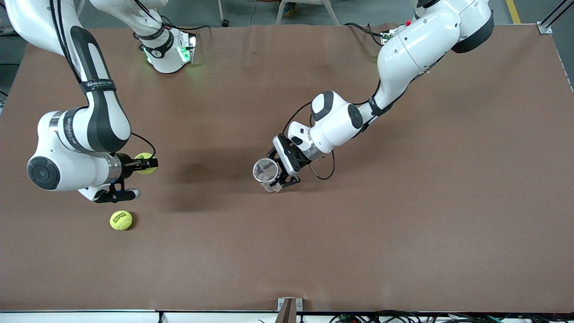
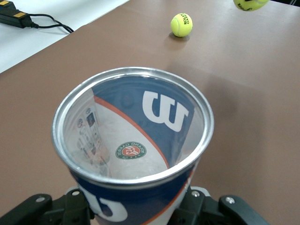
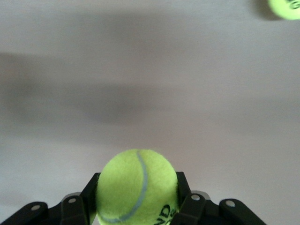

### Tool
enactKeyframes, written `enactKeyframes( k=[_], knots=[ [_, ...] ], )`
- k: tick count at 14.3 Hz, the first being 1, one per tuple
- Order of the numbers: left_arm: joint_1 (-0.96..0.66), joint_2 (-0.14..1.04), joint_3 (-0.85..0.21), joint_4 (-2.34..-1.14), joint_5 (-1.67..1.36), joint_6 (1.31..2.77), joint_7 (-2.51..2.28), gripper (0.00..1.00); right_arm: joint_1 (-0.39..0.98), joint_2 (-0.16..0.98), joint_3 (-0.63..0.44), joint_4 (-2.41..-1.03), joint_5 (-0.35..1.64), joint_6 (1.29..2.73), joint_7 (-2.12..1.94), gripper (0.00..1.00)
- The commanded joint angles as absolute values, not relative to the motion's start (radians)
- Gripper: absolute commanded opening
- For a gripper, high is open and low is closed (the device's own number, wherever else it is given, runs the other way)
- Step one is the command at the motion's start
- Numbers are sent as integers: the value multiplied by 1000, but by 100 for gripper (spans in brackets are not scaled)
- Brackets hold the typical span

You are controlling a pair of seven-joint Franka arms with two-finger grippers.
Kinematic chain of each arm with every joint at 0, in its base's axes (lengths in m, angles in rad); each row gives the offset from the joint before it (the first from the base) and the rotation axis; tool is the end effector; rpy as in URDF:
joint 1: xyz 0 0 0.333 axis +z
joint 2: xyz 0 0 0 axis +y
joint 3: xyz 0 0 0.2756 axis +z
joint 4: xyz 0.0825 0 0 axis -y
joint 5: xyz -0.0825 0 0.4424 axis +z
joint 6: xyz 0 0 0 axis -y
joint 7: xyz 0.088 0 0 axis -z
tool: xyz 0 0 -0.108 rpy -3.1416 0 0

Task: Insert tennis ball vertically with right arm
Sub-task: 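Lift the tennis ball with the right gripper and move it over the can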

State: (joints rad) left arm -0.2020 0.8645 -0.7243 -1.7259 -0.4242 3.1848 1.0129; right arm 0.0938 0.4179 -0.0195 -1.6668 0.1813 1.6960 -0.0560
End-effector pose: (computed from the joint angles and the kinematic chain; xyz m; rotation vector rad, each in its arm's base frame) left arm 0.5097 -0.5137 0.1755 2.1000 -1.2855 0.8925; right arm 0.6512 0.0665 0.2738 -2.9228 -0.1056 0.5772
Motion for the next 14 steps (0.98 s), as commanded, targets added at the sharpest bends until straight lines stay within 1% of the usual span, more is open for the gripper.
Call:
enactKeyframes(
  k=[1,3,6,10,12,14],
  knots=[
    [-186,861,-746,-1735,-448,3201,1023,64,94,393,-12,-1660,323,1643,-71,40],
    [-186,861,-746,-1744,-448,3201,1023,65,113,393,-5,-1643,371,1643,-71,40],
    [-184,862,-744,-1750,-448,3201,1023,66,188,393,8,-1599,391,1647,-63,40],
    [-186,862,-744,-1750,-448,3201,1029,68,254,394,6,-1579,543,1673,-67,40],
    [-187,864,-744,-1755,-448,3201,1031,75,287,396,6,-1565,549,1710,-57,40],
    [-186,862,-744,-1763,-448,3201,1031,75,307,397,6,-1557,574,1762,-55,40]
  ],
)
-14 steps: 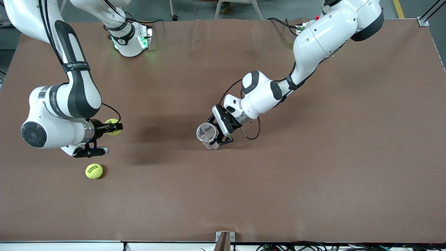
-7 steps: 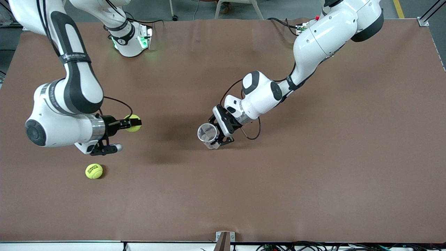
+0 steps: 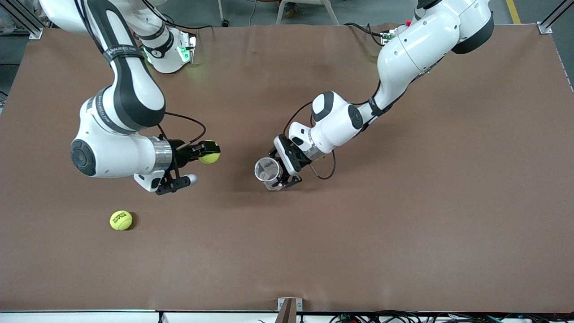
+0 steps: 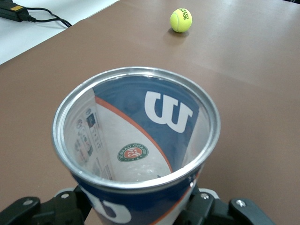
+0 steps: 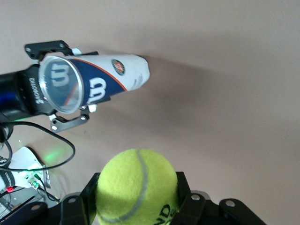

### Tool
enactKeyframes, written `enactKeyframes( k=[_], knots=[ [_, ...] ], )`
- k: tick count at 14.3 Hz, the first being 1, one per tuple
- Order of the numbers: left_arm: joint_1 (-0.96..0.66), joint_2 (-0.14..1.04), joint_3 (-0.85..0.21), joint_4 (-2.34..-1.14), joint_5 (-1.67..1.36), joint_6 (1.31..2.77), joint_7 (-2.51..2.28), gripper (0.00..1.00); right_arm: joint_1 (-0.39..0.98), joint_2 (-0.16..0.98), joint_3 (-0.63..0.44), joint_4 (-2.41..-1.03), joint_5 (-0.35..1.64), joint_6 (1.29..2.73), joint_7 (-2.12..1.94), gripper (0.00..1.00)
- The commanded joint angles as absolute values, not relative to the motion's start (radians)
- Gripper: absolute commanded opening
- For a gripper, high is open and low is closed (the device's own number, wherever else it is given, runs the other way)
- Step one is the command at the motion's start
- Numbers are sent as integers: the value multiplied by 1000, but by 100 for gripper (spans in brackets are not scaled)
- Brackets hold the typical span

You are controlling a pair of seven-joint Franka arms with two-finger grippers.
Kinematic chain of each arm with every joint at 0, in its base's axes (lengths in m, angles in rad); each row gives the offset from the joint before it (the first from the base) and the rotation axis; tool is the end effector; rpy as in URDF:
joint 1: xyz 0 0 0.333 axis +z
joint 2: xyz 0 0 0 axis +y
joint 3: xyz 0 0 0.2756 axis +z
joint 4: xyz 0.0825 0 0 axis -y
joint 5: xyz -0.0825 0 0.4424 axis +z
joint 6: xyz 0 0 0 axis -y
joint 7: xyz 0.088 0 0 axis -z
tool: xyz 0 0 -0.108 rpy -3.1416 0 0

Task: Insert tennis ball vertically with right arm
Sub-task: 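Lift the tennis ball with the right gripper and move it over the can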

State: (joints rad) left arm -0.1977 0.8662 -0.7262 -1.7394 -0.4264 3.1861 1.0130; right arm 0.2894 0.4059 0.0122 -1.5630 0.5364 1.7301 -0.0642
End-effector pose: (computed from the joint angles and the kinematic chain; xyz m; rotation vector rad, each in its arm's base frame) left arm 0.5057 -0.5117 0.1695 2.1055 -1.2853 0.8760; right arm 0.6445 0.2493 0.3447 -2.6088 -0.2793 0.3952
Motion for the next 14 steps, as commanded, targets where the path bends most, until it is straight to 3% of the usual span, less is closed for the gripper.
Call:
enactKeyframes(
  k=[1,8,14],
  knots=[
    [-184,862,-744,-1766,-448,3201,1031,75,320,397,6,-1557,598,1788,-55,40],
    [-184,861,-744,-1766,-448,3201,1031,76,439,428,6,-1557,637,2002,64,40],
    [-184,859,-744,-1766,-448,3201,1031,76,456,482,6,-1503,637,2014,69,40]
  ],
)
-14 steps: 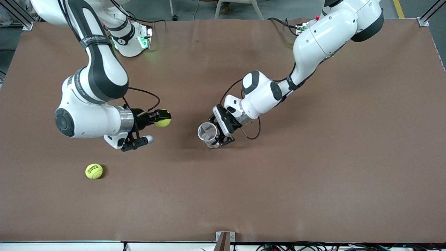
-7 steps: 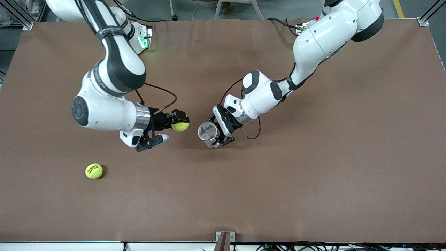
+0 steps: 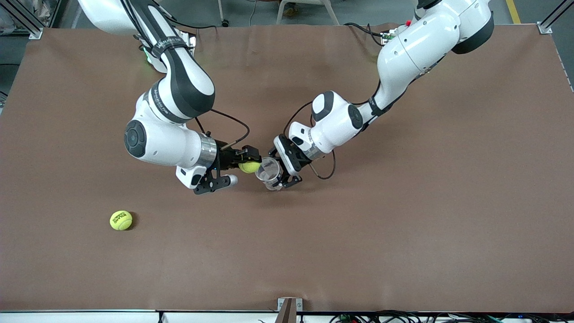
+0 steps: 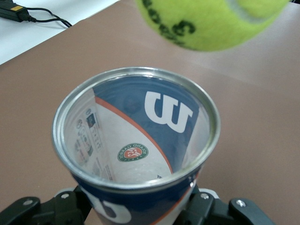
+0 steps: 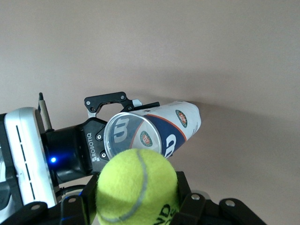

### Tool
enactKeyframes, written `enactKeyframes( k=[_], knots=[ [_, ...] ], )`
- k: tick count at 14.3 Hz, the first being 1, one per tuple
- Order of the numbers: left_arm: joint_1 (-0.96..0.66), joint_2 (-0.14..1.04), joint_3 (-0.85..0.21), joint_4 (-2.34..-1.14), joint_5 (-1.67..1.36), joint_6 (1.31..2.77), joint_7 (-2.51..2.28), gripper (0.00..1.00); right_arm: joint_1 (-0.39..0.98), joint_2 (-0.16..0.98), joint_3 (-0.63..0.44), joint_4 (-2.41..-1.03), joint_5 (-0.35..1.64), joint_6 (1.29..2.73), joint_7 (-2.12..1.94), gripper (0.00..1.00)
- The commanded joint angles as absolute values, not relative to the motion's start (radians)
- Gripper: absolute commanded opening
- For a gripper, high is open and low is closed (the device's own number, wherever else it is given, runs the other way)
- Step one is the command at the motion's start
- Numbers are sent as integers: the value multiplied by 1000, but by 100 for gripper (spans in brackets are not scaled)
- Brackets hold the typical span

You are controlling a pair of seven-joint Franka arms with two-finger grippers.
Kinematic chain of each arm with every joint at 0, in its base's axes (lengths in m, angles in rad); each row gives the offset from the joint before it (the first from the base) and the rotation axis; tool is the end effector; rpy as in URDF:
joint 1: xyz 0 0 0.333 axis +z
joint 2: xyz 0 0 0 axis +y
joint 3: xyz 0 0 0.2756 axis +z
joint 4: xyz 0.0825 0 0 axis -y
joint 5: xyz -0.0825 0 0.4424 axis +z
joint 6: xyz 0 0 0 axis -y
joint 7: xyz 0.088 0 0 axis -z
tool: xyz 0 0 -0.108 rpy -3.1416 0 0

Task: Insert tennis ball vertically with right arm
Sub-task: 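Lower the ball into the can opening and open the right gripper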

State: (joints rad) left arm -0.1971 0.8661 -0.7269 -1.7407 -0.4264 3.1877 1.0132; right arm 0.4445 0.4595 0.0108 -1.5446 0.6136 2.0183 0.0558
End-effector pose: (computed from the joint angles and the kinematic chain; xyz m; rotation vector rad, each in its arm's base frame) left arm 0.5054 -0.5115 0.1694 2.1057 -1.2851 0.8767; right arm 0.6378 0.3494 0.3358 -2.5875 -0.1680 0.1705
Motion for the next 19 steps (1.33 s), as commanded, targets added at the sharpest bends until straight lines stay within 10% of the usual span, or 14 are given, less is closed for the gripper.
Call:
enactKeyframes(
  k=[1,19],
  knots=[
    [-184,858,-744,-1766,-446,3201,1031,76,459,494,6,-1494,637,2014,69,40],
    [-184,857,-746,-1763,-446,3201,1031,77,514,531,5,-1480,635,2088,66,46]
  ],
)
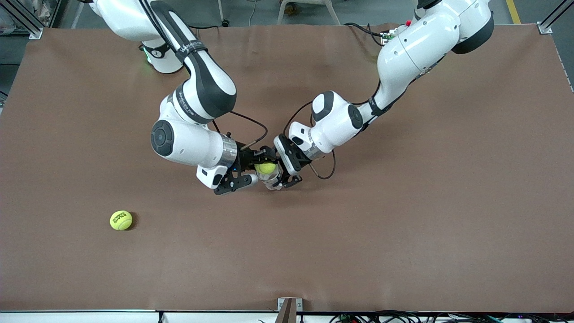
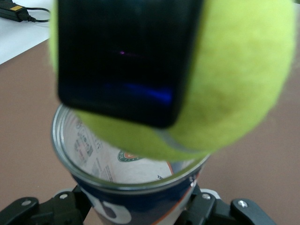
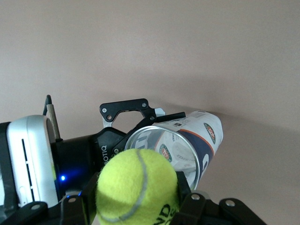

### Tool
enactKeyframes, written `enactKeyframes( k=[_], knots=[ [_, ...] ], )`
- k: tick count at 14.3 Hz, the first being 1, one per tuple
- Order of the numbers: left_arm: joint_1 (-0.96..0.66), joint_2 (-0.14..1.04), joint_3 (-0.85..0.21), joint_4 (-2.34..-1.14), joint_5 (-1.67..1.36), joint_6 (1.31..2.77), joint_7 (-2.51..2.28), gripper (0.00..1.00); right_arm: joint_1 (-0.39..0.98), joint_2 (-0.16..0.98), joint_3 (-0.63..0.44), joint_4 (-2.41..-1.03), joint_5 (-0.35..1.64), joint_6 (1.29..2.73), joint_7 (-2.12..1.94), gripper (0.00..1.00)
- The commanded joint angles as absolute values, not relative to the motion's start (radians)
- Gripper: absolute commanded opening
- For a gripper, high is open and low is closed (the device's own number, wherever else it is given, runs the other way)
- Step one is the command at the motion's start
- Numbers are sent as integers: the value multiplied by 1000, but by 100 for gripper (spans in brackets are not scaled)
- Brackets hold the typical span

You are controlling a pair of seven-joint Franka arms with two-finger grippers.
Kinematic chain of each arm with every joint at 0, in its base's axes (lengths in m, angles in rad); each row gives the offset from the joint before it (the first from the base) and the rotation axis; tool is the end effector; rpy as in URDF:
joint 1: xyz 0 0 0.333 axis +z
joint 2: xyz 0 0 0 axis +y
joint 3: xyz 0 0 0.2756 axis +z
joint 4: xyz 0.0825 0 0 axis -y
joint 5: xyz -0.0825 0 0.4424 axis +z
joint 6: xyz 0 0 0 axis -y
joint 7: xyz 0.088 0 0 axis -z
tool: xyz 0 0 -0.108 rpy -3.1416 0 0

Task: Insert tennis ball vertically with right arm
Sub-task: 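Lower the ball into the can opening and open the right gripper, then move the right gripper back to the second tennis ball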

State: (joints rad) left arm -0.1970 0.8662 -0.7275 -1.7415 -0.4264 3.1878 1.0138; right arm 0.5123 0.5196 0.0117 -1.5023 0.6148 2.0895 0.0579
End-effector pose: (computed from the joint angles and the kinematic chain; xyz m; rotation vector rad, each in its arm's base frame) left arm 0.5049 -0.5117 0.1692 2.1051 -1.2860 0.8760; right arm 0.6282 0.3952 0.3193 -2.5860 -0.2205 0.1265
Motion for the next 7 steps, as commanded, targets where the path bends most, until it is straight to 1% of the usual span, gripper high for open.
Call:
enactKeyframes(
  k=[1,2,7],
  knots=[
    [-184,857,-746,-1758,-446,3201,1026,77,515,531,5,-1480,634,2089,63,70],
    [-186,857,-747,-1756,-446,3201,1025,78,517,531,3,-1480,627,2095,54,100],
    [-184,856,-747,-1756,-448,3201,1025,78,508,531,3,-1473,634,2095,64,100]
  ],
)
